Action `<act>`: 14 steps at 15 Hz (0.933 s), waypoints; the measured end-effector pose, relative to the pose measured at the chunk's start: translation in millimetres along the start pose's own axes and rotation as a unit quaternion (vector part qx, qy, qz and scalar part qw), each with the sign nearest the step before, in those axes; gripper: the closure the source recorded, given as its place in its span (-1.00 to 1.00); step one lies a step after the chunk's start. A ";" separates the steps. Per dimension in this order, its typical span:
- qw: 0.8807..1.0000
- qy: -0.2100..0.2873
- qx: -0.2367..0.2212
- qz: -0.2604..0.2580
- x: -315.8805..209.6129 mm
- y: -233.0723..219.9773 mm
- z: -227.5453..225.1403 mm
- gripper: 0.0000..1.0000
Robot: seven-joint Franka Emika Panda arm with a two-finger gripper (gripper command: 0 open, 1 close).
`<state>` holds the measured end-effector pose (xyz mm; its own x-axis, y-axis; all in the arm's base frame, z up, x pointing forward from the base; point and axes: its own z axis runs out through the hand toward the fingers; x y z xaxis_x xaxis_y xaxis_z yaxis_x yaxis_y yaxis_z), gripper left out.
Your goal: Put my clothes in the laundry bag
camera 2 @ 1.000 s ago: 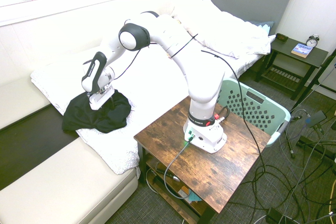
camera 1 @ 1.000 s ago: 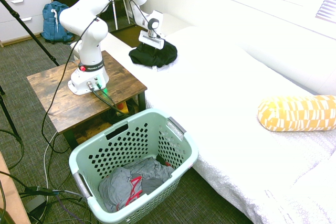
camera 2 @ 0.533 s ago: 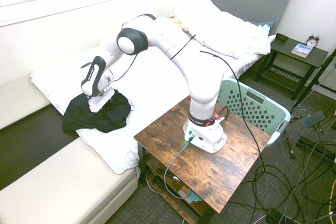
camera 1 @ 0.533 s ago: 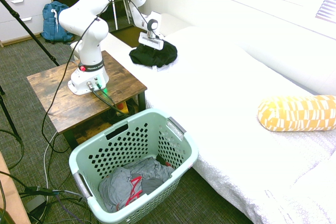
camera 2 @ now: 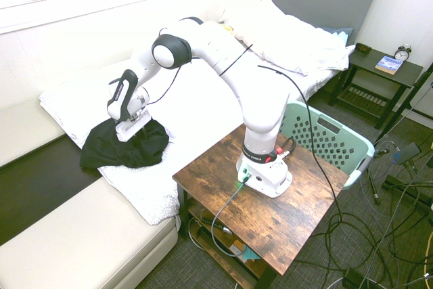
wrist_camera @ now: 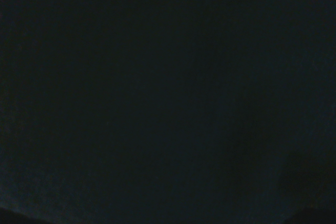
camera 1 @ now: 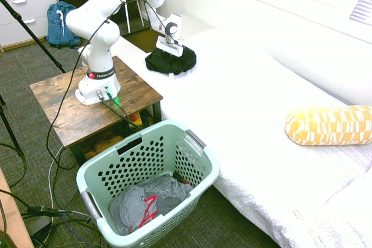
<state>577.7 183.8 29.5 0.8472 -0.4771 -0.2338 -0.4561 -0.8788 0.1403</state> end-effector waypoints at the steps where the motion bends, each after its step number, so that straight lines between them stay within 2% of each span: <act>1: 1.000 -0.005 0.007 0.007 0.4 0.1 -0.3 1.00; 6: 0.998 -0.020 0.037 0.048 17.9 14.3 -11.4 1.00; 8: 0.995 -0.030 0.071 0.061 23.7 13.7 -30.3 1.00; 12: 0.982 -0.087 0.150 0.069 42.9 25.3 -107.4 1.00; 14: 0.979 -0.128 0.152 0.045 51.9 51.4 -158.7 1.00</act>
<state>641.5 115.8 177.3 0.7220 -0.5058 -0.4722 -0.6184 -0.7778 -0.1123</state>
